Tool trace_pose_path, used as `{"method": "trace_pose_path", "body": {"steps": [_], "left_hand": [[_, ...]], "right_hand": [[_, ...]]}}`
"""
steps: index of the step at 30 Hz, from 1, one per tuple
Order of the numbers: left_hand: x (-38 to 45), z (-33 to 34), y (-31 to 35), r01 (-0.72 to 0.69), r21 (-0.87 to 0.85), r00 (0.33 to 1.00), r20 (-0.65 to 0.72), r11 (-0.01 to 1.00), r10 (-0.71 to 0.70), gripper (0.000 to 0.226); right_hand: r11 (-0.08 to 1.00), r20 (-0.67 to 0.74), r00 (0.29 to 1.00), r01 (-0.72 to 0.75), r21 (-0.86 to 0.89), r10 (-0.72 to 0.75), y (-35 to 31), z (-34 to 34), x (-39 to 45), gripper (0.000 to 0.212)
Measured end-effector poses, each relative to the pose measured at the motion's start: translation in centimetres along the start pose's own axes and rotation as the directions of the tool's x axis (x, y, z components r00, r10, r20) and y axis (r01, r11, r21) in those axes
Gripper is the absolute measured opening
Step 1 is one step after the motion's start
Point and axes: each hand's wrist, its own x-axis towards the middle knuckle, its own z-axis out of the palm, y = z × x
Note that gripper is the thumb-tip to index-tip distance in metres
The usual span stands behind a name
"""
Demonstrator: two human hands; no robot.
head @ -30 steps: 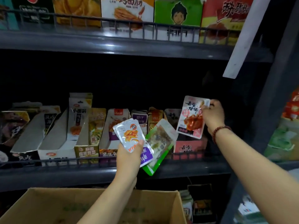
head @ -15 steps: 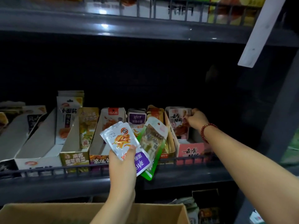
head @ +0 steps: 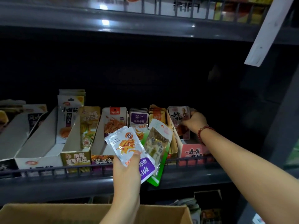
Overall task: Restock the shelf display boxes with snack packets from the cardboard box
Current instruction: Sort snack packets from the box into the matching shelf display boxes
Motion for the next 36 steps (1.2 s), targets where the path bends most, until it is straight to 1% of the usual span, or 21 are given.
{"method": "trace_pose_path", "body": {"steps": [3, 6, 8, 10, 12, 15, 18, 20, 22, 23, 24, 26, 27, 28, 29, 30, 32, 34, 35, 36], "left_hand": [[0.0, -0.2, 0.0, 0.004, 0.000, 1.000, 0.006, 1.000, -0.004, 0.017], [-0.3, -0.4, 0.3, 0.017, -0.017, 1.000, 0.006, 1.000, -0.017, 0.015], [-0.9, -0.4, 0.8, 0.035, -0.040, 0.999, 0.019, 0.999, -0.034, 0.017], [-1.6, -0.6, 1.3, 0.050, -0.064, 0.998, 0.041, 0.997, -0.048, 0.021], [-2.5, -1.0, 2.0, 0.066, -0.077, 0.996, 0.062, 0.995, -0.061, 0.025], [-3.9, -1.9, 3.2, 0.105, -0.123, 0.992, 0.085, 0.987, -0.094, 0.025], [-5.2, -3.4, 4.6, 0.128, -0.132, 0.987, 0.112, 0.983, -0.114, 0.025], [-5.8, -5.0, 5.4, 0.132, -0.128, 0.986, 0.114, 0.983, -0.118, 0.028], [-6.4, -6.6, 6.3, 0.132, -0.128, 0.986, 0.116, 0.983, -0.118, 0.034], [-6.6, -7.5, 6.8, 0.128, -0.129, 0.987, 0.113, 0.983, -0.114, 0.036], [-6.9, -8.3, 7.3, 0.121, -0.130, 0.988, 0.113, 0.984, -0.106, 0.037], [-7.3, -10.1, 8.1, 0.090, -0.120, 0.991, 0.105, 0.989, -0.078, 0.036], [-7.4, -11.0, 8.4, 0.074, -0.107, 0.993, 0.100, 0.992, -0.063, 0.037], [-7.5, -11.9, 8.7, 0.055, -0.090, 0.995, 0.094, 0.994, -0.047, 0.038], [-7.6, -12.7, 9.0, 0.033, -0.068, 0.996, 0.085, 0.997, -0.027, 0.039], [-7.6, -13.5, 9.3, 0.004, -0.043, 0.998, 0.068, 0.999, -0.001, 0.038], [-7.2, -14.9, 9.7, -0.066, 0.032, 0.998, -0.011, 0.997, 0.067, 0.031], [-6.5, -16.2, 10.2, -0.151, 0.183, 0.979, -0.107, 0.971, 0.172, 0.020], [-6.1, -16.7, 10.4, -0.178, 0.261, 0.966, -0.138, 0.949, 0.219, 0.016], [-5.8, -17.2, 10.8, -0.191, 0.303, 0.957, -0.152, 0.933, 0.246, 0.014]], "right_hand": [[0.997, -0.012, 1.000, 0.015, 0.070, -0.015, -0.2, -0.7, -0.8, 0.037], [0.985, -0.042, 0.997, 0.068, 0.157, -0.063, -0.7, -1.9, -2.5, 0.047], [0.977, -0.054, 0.993, 0.112, 0.183, -0.104, -1.0, -2.5, -3.8, 0.049], [0.969, -0.009, 0.989, 0.147, 0.200, -0.148, -1.4, -3.0, -5.3, 0.044], [0.958, 0.074, 0.981, 0.158, 0.241, -0.181, -2.1, -3.7, -7.3, 0.038], [0.937, 0.197, 0.957, 0.143, 0.320, -0.214, -3.6, -4.5, -10.6, 0.033], [0.907, 0.334, 0.918, 0.058, 0.417, -0.213, -5.1, -5.0, -13.4, 0.019], [0.872, 0.403, 0.897, -0.042, 0.488, -0.183, -5.9, -5.2, -14.9, 0.012], [0.771, 0.471, 0.872, -0.206, 0.602, -0.135, -6.6, -5.0, -16.2, 0.017], [0.723, 0.513, 0.850, -0.280, 0.631, -0.118, -7.0, -4.8, -17.0, 0.019], [0.705, 0.557, 0.822, -0.328, 0.629, -0.115, -7.5, -4.6, -18.0, 0.019], [0.724, 0.643, 0.751, -0.361, 0.588, -0.148, -8.6, -3.9, -20.1, 0.017], [0.738, 0.669, 0.724, -0.358, 0.572, -0.167, -9.2, -3.4, -21.2, 0.017], [0.748, 0.678, 0.713, -0.350, 0.564, -0.178, -9.9, -3.0, -22.1, 0.018], [0.754, 0.673, 0.716, -0.334, 0.565, -0.187, -10.5, -2.5, -22.8, 0.019], [0.762, 0.655, 0.731, -0.309, 0.569, -0.192, -11.3, -2.1, -23.6, 0.019], [0.784, 0.602, 0.773, -0.242, 0.572, -0.200, -12.9, -1.3, -24.7, 0.020], [0.804, 0.542, 0.809, -0.159, 0.574, -0.227, -14.6, -0.5, -25.8, 0.020], [0.818, 0.505, 0.826, -0.097, 0.568, -0.252, -15.4, -0.1, -26.3, 0.021], [0.837, 0.467, 0.839, -0.025, 0.547, -0.280, -16.1, 0.3, -26.8, 0.022]]}}
